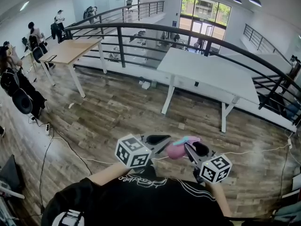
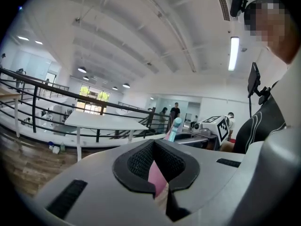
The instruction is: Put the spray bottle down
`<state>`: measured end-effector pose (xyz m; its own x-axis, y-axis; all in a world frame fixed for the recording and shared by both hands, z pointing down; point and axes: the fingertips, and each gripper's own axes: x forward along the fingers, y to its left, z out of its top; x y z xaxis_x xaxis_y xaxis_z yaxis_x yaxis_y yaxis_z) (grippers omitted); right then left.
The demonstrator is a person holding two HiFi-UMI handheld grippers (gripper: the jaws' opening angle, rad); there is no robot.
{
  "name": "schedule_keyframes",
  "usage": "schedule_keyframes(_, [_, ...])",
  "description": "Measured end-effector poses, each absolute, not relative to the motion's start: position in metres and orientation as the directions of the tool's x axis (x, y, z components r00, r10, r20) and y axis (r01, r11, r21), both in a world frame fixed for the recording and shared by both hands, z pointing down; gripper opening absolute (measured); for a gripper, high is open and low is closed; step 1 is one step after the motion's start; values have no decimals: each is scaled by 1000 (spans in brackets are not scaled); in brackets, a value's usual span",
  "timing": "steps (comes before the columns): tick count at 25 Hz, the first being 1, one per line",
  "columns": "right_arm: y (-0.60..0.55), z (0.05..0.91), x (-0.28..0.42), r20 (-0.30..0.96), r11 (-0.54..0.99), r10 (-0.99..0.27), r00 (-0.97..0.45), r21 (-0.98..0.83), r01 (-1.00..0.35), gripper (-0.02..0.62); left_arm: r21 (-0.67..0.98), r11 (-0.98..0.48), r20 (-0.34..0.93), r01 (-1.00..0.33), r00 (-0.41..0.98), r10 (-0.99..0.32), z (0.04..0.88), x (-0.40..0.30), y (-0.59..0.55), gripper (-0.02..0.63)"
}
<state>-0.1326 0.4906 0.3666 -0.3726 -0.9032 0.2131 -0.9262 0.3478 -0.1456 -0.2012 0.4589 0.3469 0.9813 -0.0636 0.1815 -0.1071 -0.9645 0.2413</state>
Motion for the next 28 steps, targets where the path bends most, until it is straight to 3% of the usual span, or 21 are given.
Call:
schedule_keyframes(9, [405,399,-91,250,318,-900,-358,-188,-929,127,317,-941,199,-117,978,-55,385,-164,365,8])
schedule_keyframes(28, [70,409,41,302,262,-905,-301,-161,-951,128,416,-900,213,-134,976,-47,408,-37,11,8])
